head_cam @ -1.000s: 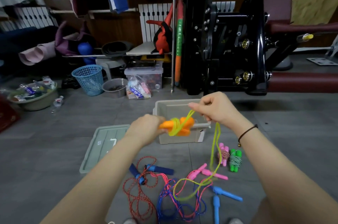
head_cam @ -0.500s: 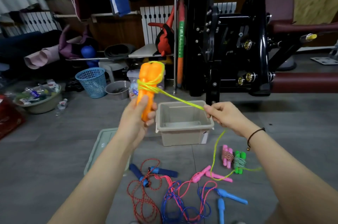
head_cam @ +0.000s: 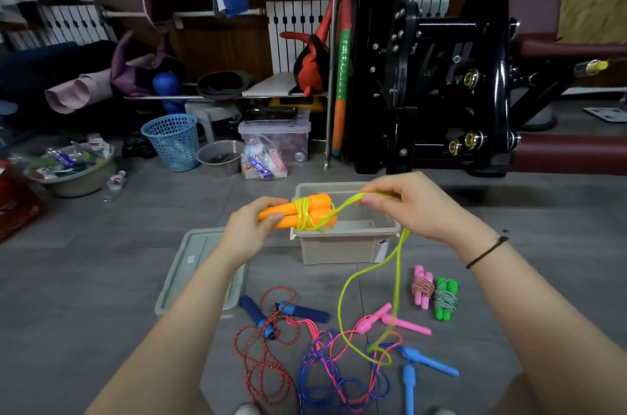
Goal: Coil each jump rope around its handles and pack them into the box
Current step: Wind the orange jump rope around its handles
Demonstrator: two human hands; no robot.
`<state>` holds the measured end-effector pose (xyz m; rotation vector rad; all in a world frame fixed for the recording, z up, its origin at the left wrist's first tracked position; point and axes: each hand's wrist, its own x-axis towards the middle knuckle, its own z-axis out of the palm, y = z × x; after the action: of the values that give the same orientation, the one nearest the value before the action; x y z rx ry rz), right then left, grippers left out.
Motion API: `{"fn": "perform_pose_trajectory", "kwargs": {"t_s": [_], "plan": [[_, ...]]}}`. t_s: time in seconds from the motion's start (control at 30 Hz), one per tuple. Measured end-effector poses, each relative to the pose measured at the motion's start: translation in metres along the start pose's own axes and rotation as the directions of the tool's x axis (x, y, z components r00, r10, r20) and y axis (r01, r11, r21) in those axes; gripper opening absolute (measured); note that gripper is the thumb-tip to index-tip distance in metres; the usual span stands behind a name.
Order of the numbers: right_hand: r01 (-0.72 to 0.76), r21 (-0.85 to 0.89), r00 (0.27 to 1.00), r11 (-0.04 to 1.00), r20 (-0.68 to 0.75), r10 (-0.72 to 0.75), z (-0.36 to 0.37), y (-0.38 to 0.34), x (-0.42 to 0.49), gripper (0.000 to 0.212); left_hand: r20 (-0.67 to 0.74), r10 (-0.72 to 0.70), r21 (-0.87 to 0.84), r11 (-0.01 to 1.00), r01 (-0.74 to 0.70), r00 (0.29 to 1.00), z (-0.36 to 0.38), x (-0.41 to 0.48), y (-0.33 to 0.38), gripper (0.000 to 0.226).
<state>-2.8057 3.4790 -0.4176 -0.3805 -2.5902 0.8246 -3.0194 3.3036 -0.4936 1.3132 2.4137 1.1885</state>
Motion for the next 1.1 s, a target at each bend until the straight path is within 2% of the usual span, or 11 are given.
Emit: {"fn": "perform_pose_trajectory", "kwargs": {"t_s": [0.13,0.3,0.4,0.47,0.6,0.67,0.77,0.83,0.87,0.97,1.1], "plan": [[0.07,-0.198,0.984,0.978,-0.147,-0.1,0.004,-0.001,0.006,0.02,0.077,0.13,0.058,0.989,-0.134,0.989,-0.001,-0.001,0.011,0.029],[0.012,-0.246,0.971,0.969,-0.23,-0.07,0.006,0.0,0.011,0.022,0.238,0.271,0.032,0.957,-0.287,0.933,0.002,-0.01,0.03,0.03],[-0.071,-0.161,0.956,0.984,-0.293,0.022,0.007,0.014,0.013,0.022,0.316,0.276,-0.069,0.961,-0.269,0.908,0.0,-0.018,0.046,0.031],[-0.137,-0.061,0.949,0.989,-0.294,0.114,0.007,0.023,0.012,0.021,0.368,0.272,-0.22,0.955,-0.201,0.889,-0.004,-0.024,0.058,0.03],[-0.216,0.038,0.959,0.976,-0.18,0.219,0.016,0.028,0.012,0.025,0.464,0.31,-0.437,0.895,-0.089,0.83,-0.004,-0.035,0.072,0.029],[-0.267,0.087,0.958,0.96,-0.084,0.275,0.029,0.037,0.013,0.026,0.461,0.321,-0.539,0.842,-0.026,0.827,0.002,-0.036,0.074,0.029],[-0.435,0.435,0.892,0.788,0.09,0.442,0.048,0.049,0.014,0.014,0.308,0.221,-0.678,0.734,0.05,0.925,0.007,-0.031,0.073,0.025],[-0.427,0.419,0.887,0.801,0.023,0.461,0.05,0.048,0.014,0.01,0.134,0.065,-0.696,0.717,0.047,0.989,0.007,-0.025,0.068,0.02],[-0.389,0.393,0.902,0.833,-0.023,0.432,0.051,0.045,0.014,0.018,0.041,-0.018,-0.681,0.731,0.042,0.999,0.006,-0.022,0.065,0.018],[-0.36,0.367,0.926,0.858,0.028,0.376,0.058,0.037,0.011,0.033,-0.204,-0.206,-0.65,0.76,0.025,0.957,0.006,-0.011,0.054,0.013],[-0.411,0.285,0.9,0.866,0.276,0.337,0.065,0.022,0.005,0.033,-0.44,-0.363,-0.613,0.79,0.021,0.821,-0.004,-0.001,0.029,0.01]]}}
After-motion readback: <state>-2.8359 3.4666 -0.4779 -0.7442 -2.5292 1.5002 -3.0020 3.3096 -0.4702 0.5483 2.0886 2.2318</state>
